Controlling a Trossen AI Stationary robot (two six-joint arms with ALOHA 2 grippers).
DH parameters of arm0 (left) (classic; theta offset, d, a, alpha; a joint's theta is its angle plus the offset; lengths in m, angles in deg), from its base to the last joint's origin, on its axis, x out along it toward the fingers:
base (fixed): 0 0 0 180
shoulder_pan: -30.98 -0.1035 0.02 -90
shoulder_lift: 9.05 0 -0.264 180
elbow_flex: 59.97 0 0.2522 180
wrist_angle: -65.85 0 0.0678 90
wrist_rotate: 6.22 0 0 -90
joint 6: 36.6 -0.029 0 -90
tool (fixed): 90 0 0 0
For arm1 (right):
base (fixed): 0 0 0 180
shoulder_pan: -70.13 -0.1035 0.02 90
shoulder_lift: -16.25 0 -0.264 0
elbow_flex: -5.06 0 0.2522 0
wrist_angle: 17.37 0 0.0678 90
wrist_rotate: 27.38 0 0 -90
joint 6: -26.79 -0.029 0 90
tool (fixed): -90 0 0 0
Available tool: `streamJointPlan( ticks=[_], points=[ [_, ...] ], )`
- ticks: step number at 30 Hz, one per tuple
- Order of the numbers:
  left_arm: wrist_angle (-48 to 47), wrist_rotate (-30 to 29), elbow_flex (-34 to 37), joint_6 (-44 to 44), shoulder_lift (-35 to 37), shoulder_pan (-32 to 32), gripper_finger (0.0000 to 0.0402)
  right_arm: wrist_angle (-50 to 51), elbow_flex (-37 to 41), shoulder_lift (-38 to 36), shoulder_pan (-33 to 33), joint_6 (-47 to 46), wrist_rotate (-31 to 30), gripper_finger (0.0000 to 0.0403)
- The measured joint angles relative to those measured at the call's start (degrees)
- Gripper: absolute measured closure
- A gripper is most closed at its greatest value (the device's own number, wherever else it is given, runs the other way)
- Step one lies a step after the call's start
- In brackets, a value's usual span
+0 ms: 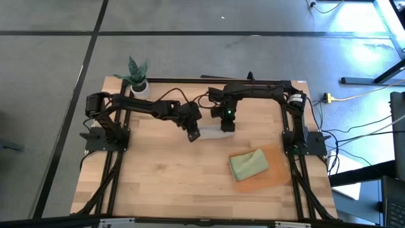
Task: Roll microfiber towels into tight, uniform cylinder then place into a basket
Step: Roll the gray microfiber towel
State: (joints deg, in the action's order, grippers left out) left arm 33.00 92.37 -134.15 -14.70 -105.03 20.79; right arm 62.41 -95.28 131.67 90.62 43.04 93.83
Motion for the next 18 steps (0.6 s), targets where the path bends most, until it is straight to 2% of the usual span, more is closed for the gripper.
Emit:
streamJointPlan(
  ticks=[14,18],
  points=[
    [0.7,4.9,-0.2,2.0,-5.6,-3.9,0.0401,-2.2,0.0,0.5,3.6,-2.7,-2.2,0.0393],
    [0.7,4.8,-0.1,2.0,-6.1,-4.3,0.0401,-3.4,0.3,1.5,4.1,-3.7,-2.9,0.0393]
  ],
)
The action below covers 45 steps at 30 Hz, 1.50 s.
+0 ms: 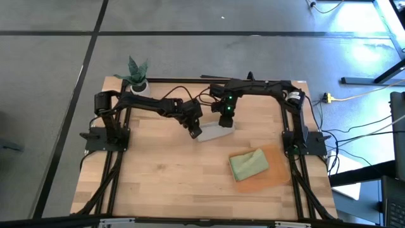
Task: Roll microfiber towels into tight, uniform cylinder then place into a basket
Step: Roll the gray microfiber towel, then put the rolled gray microfiber towel into the orange bin
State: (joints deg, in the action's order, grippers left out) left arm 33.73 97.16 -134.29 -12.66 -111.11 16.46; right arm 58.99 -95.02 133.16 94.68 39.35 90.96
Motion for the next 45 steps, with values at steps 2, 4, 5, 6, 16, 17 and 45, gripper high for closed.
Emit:
streamJointPlan(
  ticks=[2,4,5,6,16,17,45],
  points=[
    [-0.1,-0.2,0.0,0.0,-0.1,-0.1,0.0401,-0.5,0.0,0.9,0.1,-0.3,-0.1,0.0393],
    [0.0,-0.5,0.0,0.0,-0.2,-0.2,0.0401,-1.1,0.0,1.8,0.0,-0.4,-1.3,0.0393],
    [-0.1,-0.6,0.0,-0.1,-0.2,-0.3,0.0401,-1.6,0.0,2.0,0.0,-0.5,-2.2,0.0393],
    [0.0,-0.6,0.0,-0.3,-0.3,-0.4,0.0401,-1.8,0.0,2.3,0.0,-0.7,-3.3,0.0393],
    [-0.4,-3.4,0.0,-0.5,-1.0,-0.5,0.04,-4.4,0.0,2.6,0.0,-0.9,-5.2,0.0369],
    [-0.6,-3.4,0.0,-0.5,-1.0,-0.5,0.0397,-5.0,0.0,2.6,0.0,-1.3,-5.3,0.0361],
    [-7.8,-6.0,0.1,-1.7,7.9,-3.5,0.0317,4.8,-12.1,2.6,1.5,-4.6,-6.4,0.024]
  ],
)
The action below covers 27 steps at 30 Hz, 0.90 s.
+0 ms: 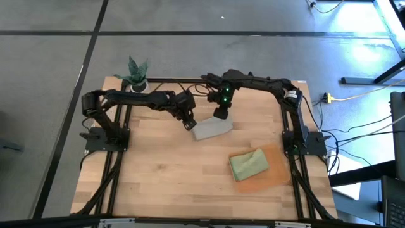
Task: Roll microfiber towels into tight, uniform cylinder then place into a basket
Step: Put the rolled gray microfiber towel into the orange bin
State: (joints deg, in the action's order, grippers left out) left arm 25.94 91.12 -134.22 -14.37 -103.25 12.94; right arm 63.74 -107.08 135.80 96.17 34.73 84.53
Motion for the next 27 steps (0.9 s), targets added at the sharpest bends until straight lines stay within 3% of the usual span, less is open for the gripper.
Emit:
streamJointPlan(
  ticks=[11,16,27],
  points=[
    [-12.9,-10.3,0.2,-2.0,19.0,2.4,0.0317,4.9,-3.4,-5.7,0.4,2.8,-2.8,0.024],
    [-14.4,-14.1,2.7,-2.5,27.5,6.1,0.0317,3.7,-3.4,-9.3,-0.2,1.3,-7.5,0.024],
    [-11.8,-17.5,11.4,-3.3,40.8,11.7,0.0317,-0.4,-3.4,-10.9,-7.3,8.7,-7.5,0.024]
  ],
)
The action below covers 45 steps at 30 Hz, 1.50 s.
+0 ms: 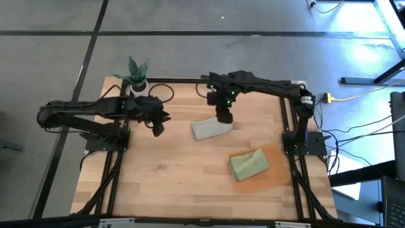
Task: Roll microfiber towels into tight, uniform cylinder then place into a basket
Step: Put the rolled gray microfiber towel into the orange bin
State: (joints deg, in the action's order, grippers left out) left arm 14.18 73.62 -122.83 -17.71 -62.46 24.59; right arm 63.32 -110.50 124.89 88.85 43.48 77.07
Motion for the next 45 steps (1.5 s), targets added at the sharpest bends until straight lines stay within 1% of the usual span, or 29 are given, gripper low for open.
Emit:
streamJointPlan(
  ticks=[3,7,35,45],
  points=[
    [1.8,0.1,1.3,-2.9,1.7,0.9,0.0317,-1.0,0.0,-0.1,-1.7,0.3,0.3,0.024],
    [1.6,0.0,1.5,-5.8,2.4,1.8,0.0317,-1.1,0.0,-0.3,-2.8,0.3,0.2,0.024],
    [1.5,0.1,1.5,-6.0,2.4,2.1,0.0317,-0.9,0.0,-0.3,-6.3,0.1,0.7,0.024],
    [1.5,0.1,1.4,-5.9,2.4,2.1,0.0317,-6.8,0.0,-0.3,-7.0,-1.4,0.7,0.024]
  ],
)
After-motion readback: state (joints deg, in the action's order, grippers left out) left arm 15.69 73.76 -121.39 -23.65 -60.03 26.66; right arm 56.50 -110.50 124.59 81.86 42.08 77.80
